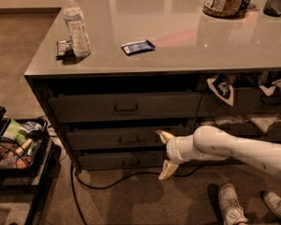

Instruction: Open middle drawer

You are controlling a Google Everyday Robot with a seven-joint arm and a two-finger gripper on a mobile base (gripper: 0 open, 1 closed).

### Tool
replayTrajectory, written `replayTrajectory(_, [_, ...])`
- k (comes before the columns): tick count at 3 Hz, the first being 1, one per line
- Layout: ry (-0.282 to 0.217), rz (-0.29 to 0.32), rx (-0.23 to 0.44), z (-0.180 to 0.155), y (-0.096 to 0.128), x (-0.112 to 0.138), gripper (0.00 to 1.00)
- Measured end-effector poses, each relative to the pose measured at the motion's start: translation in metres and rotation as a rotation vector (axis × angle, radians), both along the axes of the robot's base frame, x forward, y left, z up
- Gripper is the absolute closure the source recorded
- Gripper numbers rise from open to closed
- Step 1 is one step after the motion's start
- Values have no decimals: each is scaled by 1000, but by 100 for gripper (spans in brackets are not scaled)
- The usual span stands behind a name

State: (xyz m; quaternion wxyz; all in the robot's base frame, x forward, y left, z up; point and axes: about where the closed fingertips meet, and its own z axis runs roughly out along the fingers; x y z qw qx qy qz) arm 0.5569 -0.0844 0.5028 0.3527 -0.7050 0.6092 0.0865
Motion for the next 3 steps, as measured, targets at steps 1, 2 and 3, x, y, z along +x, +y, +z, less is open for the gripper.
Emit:
replayTrajectory(1, [-10,-54,-20,-34,-11,21,0])
replayTrajectory(2, [-43,-105,-19,-54,-18,40,0])
replayTrajectory(3, [-43,-105,-19,-54,-18,40,0])
